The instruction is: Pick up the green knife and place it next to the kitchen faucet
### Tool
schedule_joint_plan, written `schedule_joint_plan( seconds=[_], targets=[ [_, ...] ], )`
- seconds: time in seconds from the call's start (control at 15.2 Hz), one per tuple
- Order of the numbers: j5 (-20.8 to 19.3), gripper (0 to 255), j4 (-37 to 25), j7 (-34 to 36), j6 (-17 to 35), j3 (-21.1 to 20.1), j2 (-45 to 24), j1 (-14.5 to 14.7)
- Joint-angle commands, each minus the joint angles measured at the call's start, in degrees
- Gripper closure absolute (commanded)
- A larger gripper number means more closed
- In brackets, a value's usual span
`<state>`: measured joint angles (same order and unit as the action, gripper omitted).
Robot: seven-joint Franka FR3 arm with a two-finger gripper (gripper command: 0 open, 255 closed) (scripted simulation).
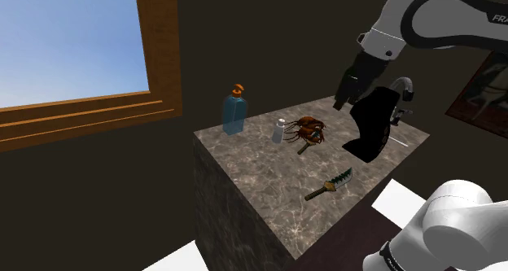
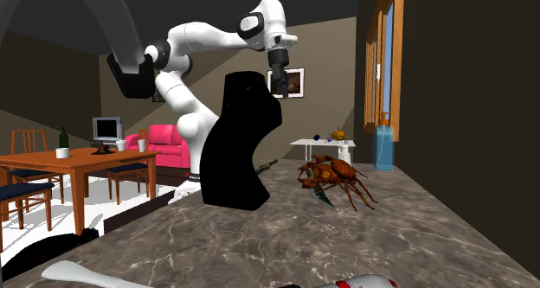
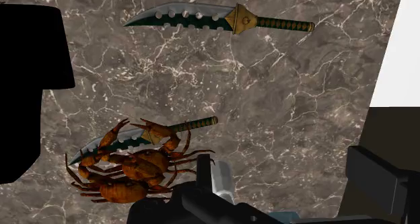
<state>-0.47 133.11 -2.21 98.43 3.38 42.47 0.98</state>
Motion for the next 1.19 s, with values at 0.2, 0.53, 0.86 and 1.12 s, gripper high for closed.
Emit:
schedule_joint_plan(
  seconds=[0.2,0.53,0.86,1.12],
  targets=[
    [-0.1,0,6.9,-7.5,3.9,2.0,2.5,2.7],
    [-1.0,0,17.4,-20.1,10.0,5.9,6.0,6.8],
    [-3.2,0,26.9,-33.2,15.9,10.7,8.3,10.3],
    [-6.0,0,33.6,-44.2,20.9,15.4,8.6,12.3]
  ],
)
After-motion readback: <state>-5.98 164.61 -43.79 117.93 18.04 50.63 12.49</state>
